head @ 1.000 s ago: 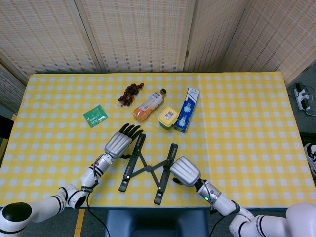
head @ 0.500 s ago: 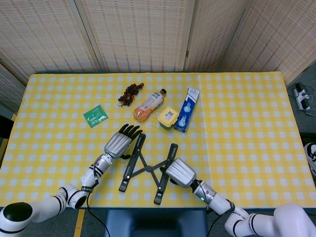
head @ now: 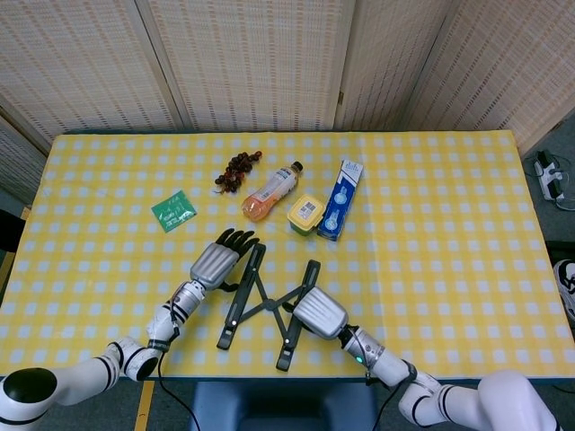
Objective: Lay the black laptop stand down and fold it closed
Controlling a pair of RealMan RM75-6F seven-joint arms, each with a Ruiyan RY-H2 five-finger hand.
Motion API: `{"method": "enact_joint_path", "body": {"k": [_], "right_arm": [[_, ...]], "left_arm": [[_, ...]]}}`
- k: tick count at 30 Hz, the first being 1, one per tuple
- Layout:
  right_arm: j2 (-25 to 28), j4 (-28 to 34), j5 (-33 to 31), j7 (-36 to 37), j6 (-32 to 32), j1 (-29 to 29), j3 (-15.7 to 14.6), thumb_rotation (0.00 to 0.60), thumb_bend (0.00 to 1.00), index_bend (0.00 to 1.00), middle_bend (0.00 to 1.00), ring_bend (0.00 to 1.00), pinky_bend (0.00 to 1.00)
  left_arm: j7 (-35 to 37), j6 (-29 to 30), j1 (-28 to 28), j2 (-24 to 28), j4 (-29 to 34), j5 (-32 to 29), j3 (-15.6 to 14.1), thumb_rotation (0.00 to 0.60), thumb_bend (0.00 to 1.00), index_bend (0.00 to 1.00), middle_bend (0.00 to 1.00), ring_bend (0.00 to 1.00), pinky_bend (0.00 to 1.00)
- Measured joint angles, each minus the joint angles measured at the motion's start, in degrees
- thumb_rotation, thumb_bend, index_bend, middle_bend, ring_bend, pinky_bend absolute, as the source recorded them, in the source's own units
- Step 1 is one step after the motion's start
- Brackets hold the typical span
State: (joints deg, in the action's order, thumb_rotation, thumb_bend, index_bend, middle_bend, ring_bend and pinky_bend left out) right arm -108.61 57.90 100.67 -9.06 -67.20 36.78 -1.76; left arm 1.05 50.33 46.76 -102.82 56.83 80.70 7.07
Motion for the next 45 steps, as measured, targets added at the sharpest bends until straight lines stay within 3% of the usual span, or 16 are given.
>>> {"method": "enact_joint_path", "body": {"k": [26, 28, 31, 36, 39, 42, 45], "right_arm": [[-6.79, -8.61, 0.04, 1.4, -2.02, 3.8, 2.13, 0.6, 0.24, 0.48, 0.79, 0.84, 0.82], [-6.67, -8.29, 0.03, 1.59, -2.11, 3.85, 2.06, 0.6, 0.24, 0.48, 0.78, 0.83, 0.82], [-5.63, -6.74, 0.06, 1.76, -2.05, 3.92, 1.8, 0.6, 0.24, 0.37, 0.68, 0.75, 0.8], [-1.63, -0.37, -0.02, 1.33, -0.91, 4.48, 1.55, 0.6, 0.24, 0.15, 0.44, 0.55, 0.62], [1.94, 5.56, -0.42, 0.51, 1.58, 5.46, 1.52, 0.6, 0.24, 0.03, 0.27, 0.37, 0.39], [6.2, 12.42, -1.49, -0.58, 6.75, 7.33, 1.7, 0.6, 0.24, 0.0, 0.1, 0.19, 0.16], [10.36, 18.0, -3.54, -2.2, 14.28, 9.95, 2.26, 0.6, 0.24, 0.0, 0.02, 0.09, 0.06]], "left_arm": [[-0.62, -1.13, 0.33, 0.83, 6.57, -2.53, 0.78, 0.6, 0.19, 0.01, 0.05, 0.0, 0.0], [-1.3, -0.95, 0.3, 0.95, 6.62, -2.74, 0.9, 0.6, 0.19, 0.01, 0.04, 0.0, 0.0], [-1.88, -0.47, 0.02, 1.83, 7.26, -3.35, 1.3, 0.6, 0.19, 0.0, 0.03, 0.0, 0.0], [-2.51, 0.56, -0.81, 4.62, 9.44, -4.27, 1.89, 0.6, 0.19, 0.0, 0.02, 0.0, 0.0], [-2.84, 1.36, -1.56, 6.61, 11.08, -5.03, 2.29, 0.6, 0.19, 0.0, 0.02, 0.0, 0.0], [-2.88, 2.21, -2.4, 8.45, 12.65, -5.79, 2.71, 0.6, 0.19, 0.0, 0.02, 0.0, 0.0], [-2.64, 2.85, -3.12, 10.07, 14.08, -6.32, 2.99, 0.6, 0.19, 0.0, 0.01, 0.0, 0.0]]}}
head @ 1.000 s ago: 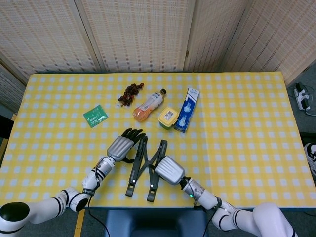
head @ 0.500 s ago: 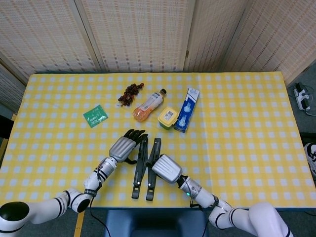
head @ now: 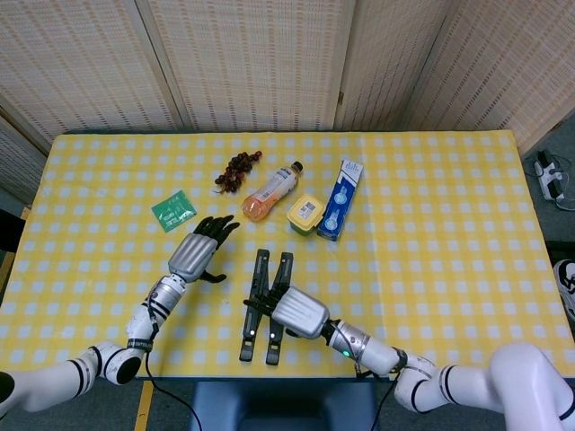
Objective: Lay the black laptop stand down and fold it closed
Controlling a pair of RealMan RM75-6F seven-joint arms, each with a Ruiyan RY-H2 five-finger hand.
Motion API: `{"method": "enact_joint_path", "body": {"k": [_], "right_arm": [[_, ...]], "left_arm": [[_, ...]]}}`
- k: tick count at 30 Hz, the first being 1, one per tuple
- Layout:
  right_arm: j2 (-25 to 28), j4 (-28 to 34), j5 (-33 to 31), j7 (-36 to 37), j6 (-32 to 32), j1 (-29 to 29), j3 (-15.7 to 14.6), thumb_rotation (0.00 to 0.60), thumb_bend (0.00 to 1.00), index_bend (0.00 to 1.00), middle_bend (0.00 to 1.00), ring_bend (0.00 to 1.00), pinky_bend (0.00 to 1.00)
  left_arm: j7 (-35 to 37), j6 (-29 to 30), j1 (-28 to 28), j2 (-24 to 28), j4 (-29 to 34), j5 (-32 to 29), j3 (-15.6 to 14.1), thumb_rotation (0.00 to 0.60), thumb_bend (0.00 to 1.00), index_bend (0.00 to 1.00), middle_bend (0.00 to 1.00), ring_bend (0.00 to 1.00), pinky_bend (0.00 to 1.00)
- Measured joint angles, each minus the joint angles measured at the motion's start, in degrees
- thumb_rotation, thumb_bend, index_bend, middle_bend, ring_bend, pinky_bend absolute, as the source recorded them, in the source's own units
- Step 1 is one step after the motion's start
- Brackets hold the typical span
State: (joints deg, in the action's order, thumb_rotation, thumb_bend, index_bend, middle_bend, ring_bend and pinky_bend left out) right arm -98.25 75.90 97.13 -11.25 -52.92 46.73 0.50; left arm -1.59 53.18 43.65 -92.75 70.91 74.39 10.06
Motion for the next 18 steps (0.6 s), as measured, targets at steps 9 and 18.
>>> {"method": "enact_joint_path", "body": {"k": [9, 18], "right_arm": [[6.55, 8.71, -10.19, -9.22, 19.58, 9.93, 3.49, 0.6, 0.24, 0.0, 0.0, 0.01, 0.0], [4.82, 6.11, -12.95, -11.74, 23.48, 13.83, 3.98, 0.6, 0.24, 0.0, 0.0, 0.01, 0.0]], "left_arm": [[0.73, 0.37, -1.28, 2.6, 2.09, -1.03, -0.11, 0.6, 0.19, 0.0, 0.0, 0.0, 0.0], [1.75, -0.04, -1.83, 3.06, 1.64, -2.09, -0.09, 0.6, 0.19, 0.0, 0.0, 0.0, 0.0]]}}
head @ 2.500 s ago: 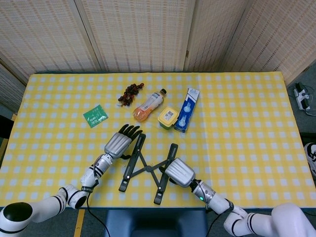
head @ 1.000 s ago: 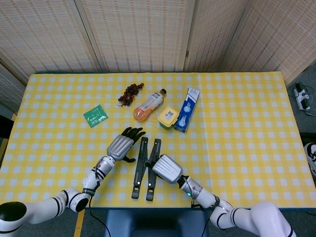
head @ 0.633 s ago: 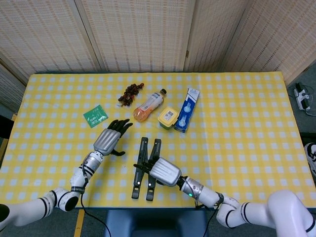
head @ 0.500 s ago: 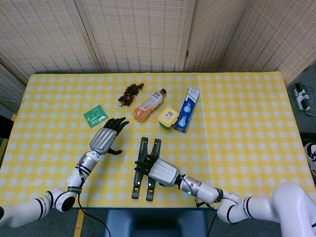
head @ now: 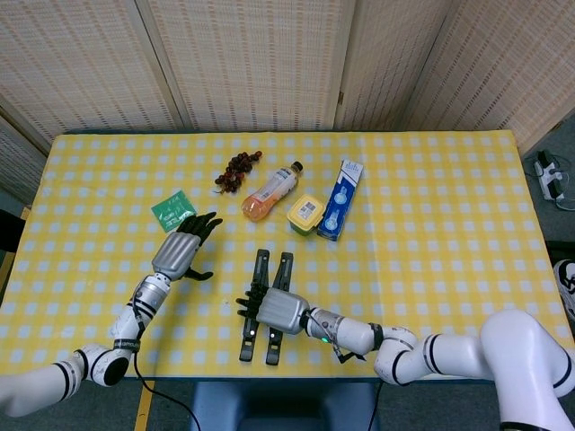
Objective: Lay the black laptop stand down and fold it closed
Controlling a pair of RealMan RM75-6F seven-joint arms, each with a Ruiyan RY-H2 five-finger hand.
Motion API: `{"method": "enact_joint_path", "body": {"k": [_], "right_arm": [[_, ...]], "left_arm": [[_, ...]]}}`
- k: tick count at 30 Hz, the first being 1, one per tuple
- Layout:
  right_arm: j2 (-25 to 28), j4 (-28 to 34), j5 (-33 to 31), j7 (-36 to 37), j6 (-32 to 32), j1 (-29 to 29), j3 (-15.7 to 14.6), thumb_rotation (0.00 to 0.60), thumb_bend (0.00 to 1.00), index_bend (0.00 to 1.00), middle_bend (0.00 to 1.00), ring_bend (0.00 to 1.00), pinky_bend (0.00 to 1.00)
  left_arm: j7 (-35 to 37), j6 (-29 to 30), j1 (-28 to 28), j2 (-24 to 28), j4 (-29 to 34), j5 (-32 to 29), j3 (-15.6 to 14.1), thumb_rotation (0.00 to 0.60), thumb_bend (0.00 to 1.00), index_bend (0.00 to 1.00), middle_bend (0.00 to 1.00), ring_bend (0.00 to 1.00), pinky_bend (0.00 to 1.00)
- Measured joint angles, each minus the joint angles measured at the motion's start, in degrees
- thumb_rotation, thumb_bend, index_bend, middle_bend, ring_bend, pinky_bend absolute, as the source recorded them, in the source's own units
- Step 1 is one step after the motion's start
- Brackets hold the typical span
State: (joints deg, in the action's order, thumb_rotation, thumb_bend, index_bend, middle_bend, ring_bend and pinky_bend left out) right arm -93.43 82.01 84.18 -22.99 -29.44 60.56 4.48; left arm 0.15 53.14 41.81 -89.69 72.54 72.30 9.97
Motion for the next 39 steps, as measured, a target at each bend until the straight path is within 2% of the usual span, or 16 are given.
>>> {"method": "enact_joint_path", "body": {"k": [9, 15, 21, 30, 35, 39], "right_arm": [[-0.86, -1.33, -1.84, -0.28, 1.06, 1.51, -0.67, 0.6, 0.24, 0.0, 0.01, 0.02, 0.0], [-1.71, -2.12, -3.06, -0.24, 1.77, 2.59, -0.74, 0.6, 0.24, 0.02, 0.13, 0.06, 0.0], [-2.31, -2.71, -3.05, 0.37, 0.85, 3.04, -0.91, 0.6, 0.24, 0.23, 0.25, 0.12, 0.01], [-1.78, -3.1, 0.88, 4.48, -3.06, 2.75, -1.58, 0.6, 0.24, 0.47, 0.43, 0.25, 0.04], [-1.56, -4.05, 4.67, 8.15, -6.05, 2.67, -2.31, 0.6, 0.24, 0.56, 0.5, 0.3, 0.06], [-1.37, -5.29, 7.43, 11.21, -8.07, 2.72, -3.3, 0.6, 0.24, 0.55, 0.46, 0.27, 0.06]], "left_arm": [[1.04, -0.35, -0.17, -0.15, -0.81, -0.17, -0.08, 0.6, 0.19, 0.0, 0.0, 0.0, 0.0], [1.51, -0.13, -0.4, -0.26, -1.05, -0.08, -0.12, 0.6, 0.19, 0.0, 0.0, 0.0, 0.0], [1.98, 0.26, -0.72, -0.21, -1.27, 0.09, -0.17, 0.6, 0.19, 0.0, 0.0, 0.0, 0.0], [2.18, 0.73, -0.91, -0.16, -1.32, 0.36, -0.09, 0.6, 0.19, 0.0, 0.0, 0.0, 0.0], [1.89, 0.85, -0.87, -0.19, -1.03, 0.2, 0.14, 0.6, 0.19, 0.0, 0.0, 0.0, 0.0], [1.34, 0.9, -0.82, -0.12, -0.76, 0.01, 0.27, 0.6, 0.19, 0.0, 0.0, 0.0, 0.0]]}}
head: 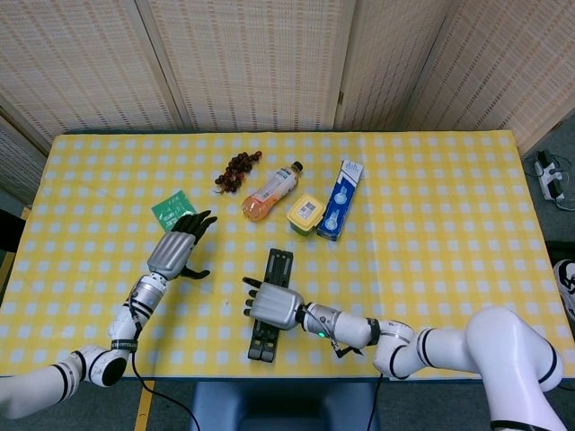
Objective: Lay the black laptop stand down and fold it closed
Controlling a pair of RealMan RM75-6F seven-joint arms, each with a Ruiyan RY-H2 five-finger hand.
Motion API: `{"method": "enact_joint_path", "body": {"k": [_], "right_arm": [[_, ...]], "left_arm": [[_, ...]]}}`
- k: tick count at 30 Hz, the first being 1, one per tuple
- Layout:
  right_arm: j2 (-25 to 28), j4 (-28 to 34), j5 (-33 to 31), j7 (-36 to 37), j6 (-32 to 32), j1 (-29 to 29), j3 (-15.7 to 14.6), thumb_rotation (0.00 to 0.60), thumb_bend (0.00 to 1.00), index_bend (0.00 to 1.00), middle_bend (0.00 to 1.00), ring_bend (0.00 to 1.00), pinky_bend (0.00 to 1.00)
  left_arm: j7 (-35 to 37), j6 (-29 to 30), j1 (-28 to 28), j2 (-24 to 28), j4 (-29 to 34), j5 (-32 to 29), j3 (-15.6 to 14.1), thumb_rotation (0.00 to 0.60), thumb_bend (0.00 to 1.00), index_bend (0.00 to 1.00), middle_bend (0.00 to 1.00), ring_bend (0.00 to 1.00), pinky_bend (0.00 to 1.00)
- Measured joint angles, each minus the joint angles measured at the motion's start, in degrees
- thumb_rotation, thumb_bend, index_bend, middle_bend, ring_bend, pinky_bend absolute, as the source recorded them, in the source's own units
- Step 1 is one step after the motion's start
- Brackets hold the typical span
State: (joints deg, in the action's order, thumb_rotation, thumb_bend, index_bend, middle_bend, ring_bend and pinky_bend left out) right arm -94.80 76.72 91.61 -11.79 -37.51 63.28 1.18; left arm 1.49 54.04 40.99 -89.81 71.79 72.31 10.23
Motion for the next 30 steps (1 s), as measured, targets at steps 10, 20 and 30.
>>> {"method": "enact_joint_path", "body": {"k": [10, 20, 30], "right_arm": [[2.52, 1.58, -0.98, -3.95, -3.95, -2.98, -0.69, 0.6, 0.24, 0.0, 0.0, 0.0, 0.0], [10.13, 11.4, -6.93, -10.33, -21.11, -15.95, -0.35, 0.6, 0.24, 0.0, 0.08, 0.06, 0.0], [21.72, 20.05, -12.56, -11.59, -39.33, -33.68, -2.77, 0.6, 0.24, 0.0, 0.05, 0.03, 0.0]], "left_arm": [[-2.58, 0.8, -0.53, 1.67, 1.44, -0.78, 0.13, 0.6, 0.19, 0.0, 0.0, 0.0, 0.0], [-10.52, 5.74, -4.23, 7.76, 6.17, -4.27, 0.25, 0.6, 0.24, 0.04, 0.0, 0.0, 0.0], [-10.3, 17.56, -12.54, 13.01, 9.02, -3.07, -1.0, 0.6, 0.25, 0.09, 0.01, 0.0, 0.0]]}}
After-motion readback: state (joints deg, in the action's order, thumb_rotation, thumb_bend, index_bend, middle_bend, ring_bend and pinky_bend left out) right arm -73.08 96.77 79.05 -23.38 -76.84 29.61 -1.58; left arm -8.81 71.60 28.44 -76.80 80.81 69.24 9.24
